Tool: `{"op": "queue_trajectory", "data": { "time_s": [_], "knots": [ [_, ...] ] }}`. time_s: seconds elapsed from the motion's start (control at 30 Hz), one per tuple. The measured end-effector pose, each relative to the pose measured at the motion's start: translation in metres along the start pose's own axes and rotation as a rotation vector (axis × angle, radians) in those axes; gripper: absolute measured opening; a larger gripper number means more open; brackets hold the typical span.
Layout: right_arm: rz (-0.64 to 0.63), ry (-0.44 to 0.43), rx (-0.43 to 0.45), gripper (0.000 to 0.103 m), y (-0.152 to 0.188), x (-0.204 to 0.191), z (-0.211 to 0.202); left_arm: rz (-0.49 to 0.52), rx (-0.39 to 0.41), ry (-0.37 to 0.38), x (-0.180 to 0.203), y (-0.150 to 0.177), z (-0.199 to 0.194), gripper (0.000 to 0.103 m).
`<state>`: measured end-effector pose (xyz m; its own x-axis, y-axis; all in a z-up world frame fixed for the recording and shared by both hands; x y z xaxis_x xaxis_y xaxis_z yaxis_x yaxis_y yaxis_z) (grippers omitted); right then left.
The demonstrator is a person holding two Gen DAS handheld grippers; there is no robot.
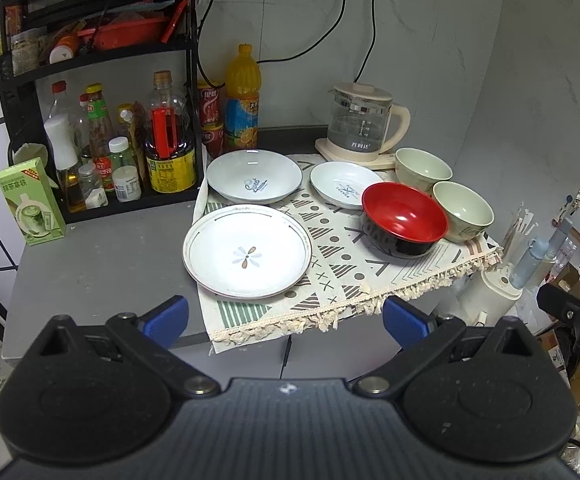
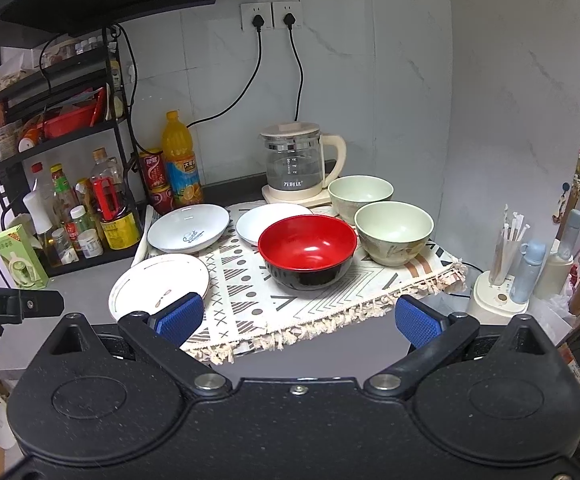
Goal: Organize plates and bowls
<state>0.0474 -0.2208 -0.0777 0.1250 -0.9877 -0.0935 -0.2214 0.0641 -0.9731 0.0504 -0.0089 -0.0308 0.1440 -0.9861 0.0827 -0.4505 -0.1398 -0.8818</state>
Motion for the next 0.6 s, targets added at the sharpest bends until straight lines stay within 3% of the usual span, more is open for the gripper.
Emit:
{"op": "queue_trajectory", "data": {
  "time_s": [0.6],
  "knots": [
    [0.034,0.027,-0.112,0.103,0.001,0.026,0.090,-0.017,-0.111,0.031,0.019,-0.023,0.109,0.102]
  ]
}}
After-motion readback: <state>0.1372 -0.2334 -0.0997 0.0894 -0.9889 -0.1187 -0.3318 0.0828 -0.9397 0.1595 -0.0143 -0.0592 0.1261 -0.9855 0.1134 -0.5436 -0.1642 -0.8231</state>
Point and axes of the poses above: each gripper's, at about its wrist camera, not at the fingertips, and z roughly the way its jaws point, x to its right, y to its underside, the point moved 3 cm from there along z, roughly the way its jaws point, and after that the axes turned 15 degrees about x, right-handed, at the moved point
